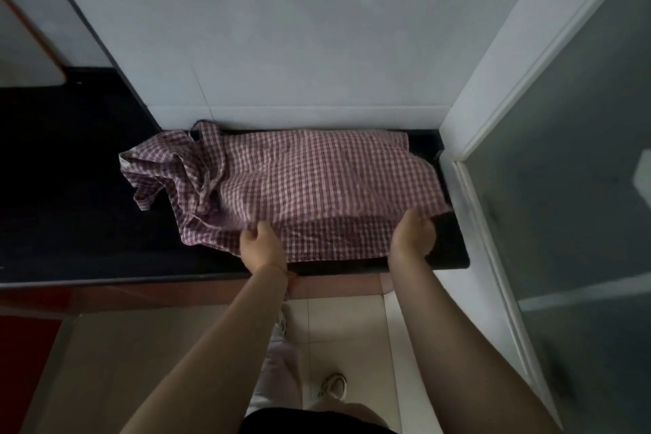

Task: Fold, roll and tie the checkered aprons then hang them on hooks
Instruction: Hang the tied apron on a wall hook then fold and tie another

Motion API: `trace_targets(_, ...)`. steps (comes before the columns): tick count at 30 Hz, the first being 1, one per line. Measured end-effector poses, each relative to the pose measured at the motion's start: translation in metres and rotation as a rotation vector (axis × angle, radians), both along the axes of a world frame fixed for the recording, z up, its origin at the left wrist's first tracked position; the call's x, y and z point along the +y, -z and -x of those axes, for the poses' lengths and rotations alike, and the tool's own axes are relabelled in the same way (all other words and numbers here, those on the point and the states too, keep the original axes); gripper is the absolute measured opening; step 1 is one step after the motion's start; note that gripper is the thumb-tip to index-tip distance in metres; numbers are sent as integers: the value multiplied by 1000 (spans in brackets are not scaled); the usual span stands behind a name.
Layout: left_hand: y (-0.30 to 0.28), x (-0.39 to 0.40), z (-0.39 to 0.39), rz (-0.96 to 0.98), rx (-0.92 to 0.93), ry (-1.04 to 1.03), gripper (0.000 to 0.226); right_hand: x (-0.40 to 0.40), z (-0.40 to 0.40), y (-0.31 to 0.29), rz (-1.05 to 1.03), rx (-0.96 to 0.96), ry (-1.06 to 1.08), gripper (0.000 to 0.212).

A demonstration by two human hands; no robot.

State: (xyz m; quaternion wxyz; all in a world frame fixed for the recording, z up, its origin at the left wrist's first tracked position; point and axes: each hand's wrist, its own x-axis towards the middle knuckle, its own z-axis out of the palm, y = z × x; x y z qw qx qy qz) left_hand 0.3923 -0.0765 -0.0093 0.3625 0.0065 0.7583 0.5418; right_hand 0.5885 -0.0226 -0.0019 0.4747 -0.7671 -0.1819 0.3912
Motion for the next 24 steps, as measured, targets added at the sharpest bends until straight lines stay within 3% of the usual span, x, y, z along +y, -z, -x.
trace_targets(2,33,-17,4,194,-83,55,28,-11,-12,36,262,80,-94,27)
trace_targets(4,54,-25,15,286,-139,106,28,-15,-20,58,388,160,-163,23)
trace_targets(7,64,-25,28,256,-172,112,17,-20,-31,75,395,177,-177,19)
trace_targets(13,71,-26,36,252,-225,126,23,-15,-40,73,349,246,-147,13)
trace_targets(19,74,-22,34,307,-145,198,27,9,-52,53,135,48,-65,15)
trace_targets(24,65,-16,32,403,-67,237,27,-3,-81,77,407,70,-61,22)
